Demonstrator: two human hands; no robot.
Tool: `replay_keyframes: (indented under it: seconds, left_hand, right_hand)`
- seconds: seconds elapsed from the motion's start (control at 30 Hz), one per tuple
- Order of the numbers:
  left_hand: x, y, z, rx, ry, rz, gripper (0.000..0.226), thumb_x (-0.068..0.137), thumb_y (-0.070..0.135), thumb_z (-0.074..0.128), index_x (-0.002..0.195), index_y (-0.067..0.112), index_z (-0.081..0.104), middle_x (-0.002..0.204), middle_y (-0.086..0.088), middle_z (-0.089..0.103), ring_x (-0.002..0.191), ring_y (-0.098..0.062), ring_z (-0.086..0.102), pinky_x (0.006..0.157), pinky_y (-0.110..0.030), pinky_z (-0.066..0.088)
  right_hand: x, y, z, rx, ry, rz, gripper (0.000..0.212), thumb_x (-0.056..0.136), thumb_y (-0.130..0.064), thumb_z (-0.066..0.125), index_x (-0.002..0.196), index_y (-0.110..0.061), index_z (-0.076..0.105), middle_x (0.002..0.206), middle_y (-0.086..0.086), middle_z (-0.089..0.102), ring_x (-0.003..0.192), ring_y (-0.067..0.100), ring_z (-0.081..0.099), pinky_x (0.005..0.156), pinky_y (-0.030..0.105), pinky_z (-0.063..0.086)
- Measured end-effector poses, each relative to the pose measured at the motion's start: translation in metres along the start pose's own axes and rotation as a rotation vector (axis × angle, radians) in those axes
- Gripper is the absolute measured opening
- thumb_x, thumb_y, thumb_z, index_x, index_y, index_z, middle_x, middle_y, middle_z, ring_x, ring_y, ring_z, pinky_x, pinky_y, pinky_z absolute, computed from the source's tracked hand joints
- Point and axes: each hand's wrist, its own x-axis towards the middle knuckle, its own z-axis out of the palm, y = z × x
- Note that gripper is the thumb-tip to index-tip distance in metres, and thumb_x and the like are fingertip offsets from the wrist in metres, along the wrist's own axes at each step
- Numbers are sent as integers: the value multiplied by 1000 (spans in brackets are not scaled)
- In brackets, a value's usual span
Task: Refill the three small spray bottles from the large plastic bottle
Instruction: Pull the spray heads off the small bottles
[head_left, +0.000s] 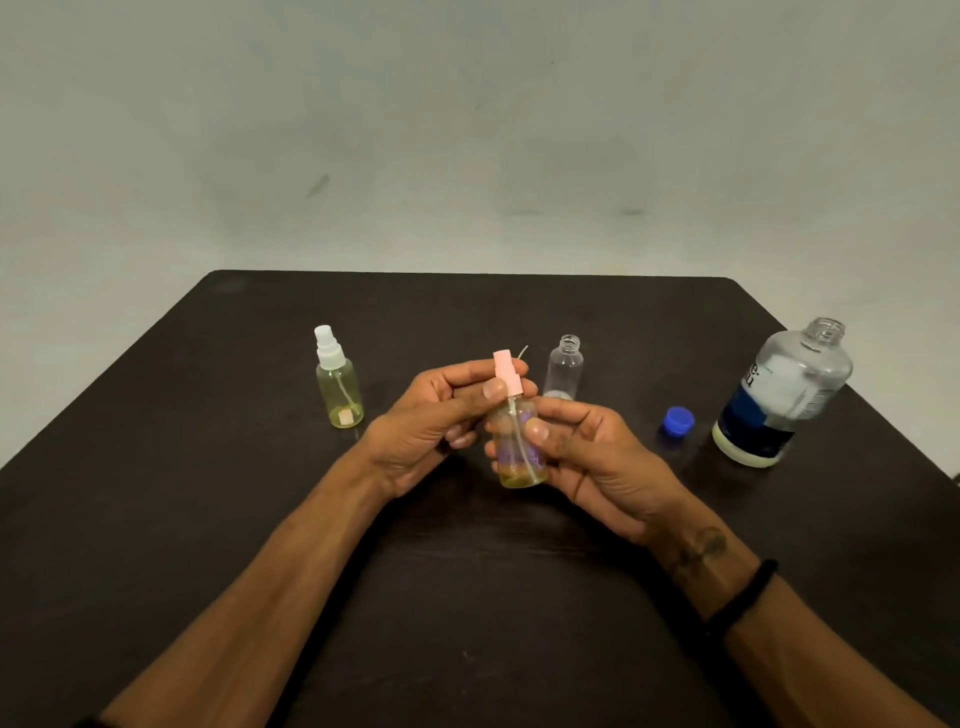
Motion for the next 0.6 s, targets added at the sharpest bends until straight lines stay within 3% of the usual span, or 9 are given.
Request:
replay_keyframes:
  seconds: [0.13,0.23,0.33,0.47,0.6]
  left_hand:
    - [0,4,10,101,166,46,43,79,24,76,119,8,73,99,-2,81,53,2,57,50,-15,35]
    - [-1,7,10,115,199,71,40,83,36,71,113,12,77,87,5,80,51,-1,48,51,-16,39]
    - [1,9,8,110,226,63,52,84,54,67,116,14,78,112,-3,81,52,-6,41,53,-19,40]
    - [2,8,5,130,266,85,40,89,38,71,120,14,77,118,-6,79,54,-6,43,58,-22,41]
    - [-1,9,7,135,126,32,34,102,21,61,134,17,69,130,-3,74,52,-4,40,53,-17,41]
  right_hand:
    - [0,-2,6,-23,87,-36,45,91,-1,65,136,4,62,128,28,70,113,40,73,95,43,62]
    - [2,-3,9,-8,132,-60,52,89,-2,68,139,5,58,126,28,70,113,40,73,93,41,63]
    - [2,-7,8,-12,161,-92,53,88,-3,68,140,3,58,126,27,71,112,39,73,93,42,63]
    - [-1,-11,8,-30,155,-88,51,89,-2,67,139,3,59,128,26,71,113,38,73,95,42,62]
    - [-3,-10,10,-56,147,-39,51,88,-4,69,137,2,60,127,25,71,116,41,71,97,44,61]
